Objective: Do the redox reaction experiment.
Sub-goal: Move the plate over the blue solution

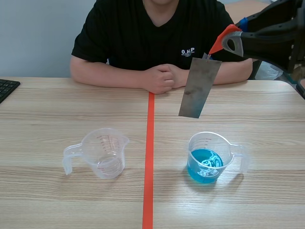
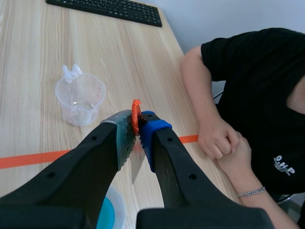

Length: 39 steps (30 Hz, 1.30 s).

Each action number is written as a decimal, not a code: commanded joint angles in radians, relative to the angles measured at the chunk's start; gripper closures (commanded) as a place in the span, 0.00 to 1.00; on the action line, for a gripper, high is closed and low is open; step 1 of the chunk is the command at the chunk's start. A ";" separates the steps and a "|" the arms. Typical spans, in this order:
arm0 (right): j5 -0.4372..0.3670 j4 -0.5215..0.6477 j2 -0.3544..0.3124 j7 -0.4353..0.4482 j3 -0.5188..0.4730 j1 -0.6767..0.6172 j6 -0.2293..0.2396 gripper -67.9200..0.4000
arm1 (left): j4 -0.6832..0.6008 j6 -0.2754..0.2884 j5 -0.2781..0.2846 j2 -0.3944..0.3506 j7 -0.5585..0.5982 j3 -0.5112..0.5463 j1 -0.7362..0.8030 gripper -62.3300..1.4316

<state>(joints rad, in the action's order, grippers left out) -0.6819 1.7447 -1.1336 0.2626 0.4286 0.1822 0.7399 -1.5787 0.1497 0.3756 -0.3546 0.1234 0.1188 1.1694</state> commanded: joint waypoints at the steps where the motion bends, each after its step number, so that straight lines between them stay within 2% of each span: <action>1: -0.014 0.003 0.005 -0.007 -0.034 0.005 0.006 0.97 | -0.010 0.002 0.002 0.005 0.008 -0.003 0.011 0.90; 11: 0.008 0.004 0.150 -0.108 -0.281 -0.148 0.006 0.97 | -0.010 0.002 0.002 0.005 0.008 -0.003 0.011 0.90; 16: 0.010 0.015 0.212 -0.156 -0.363 -0.198 0.006 0.97 | -0.010 0.002 0.002 0.005 0.008 -0.003 0.011 0.90; 31: 0.009 0.163 0.211 -0.166 -0.394 -0.383 0.006 0.97 | -0.010 0.002 0.002 0.005 0.008 -0.003 0.010 0.90; 39: 0.010 0.220 0.211 -0.137 -0.501 -0.535 0.006 0.97 | -0.010 0.002 0.002 0.005 0.011 -0.003 0.010 0.90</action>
<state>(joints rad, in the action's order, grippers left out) -0.6582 1.9438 -0.9062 0.1070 -0.0547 -0.3519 0.7395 -1.5787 0.1501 0.3756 -0.3546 0.1242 0.1188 1.1694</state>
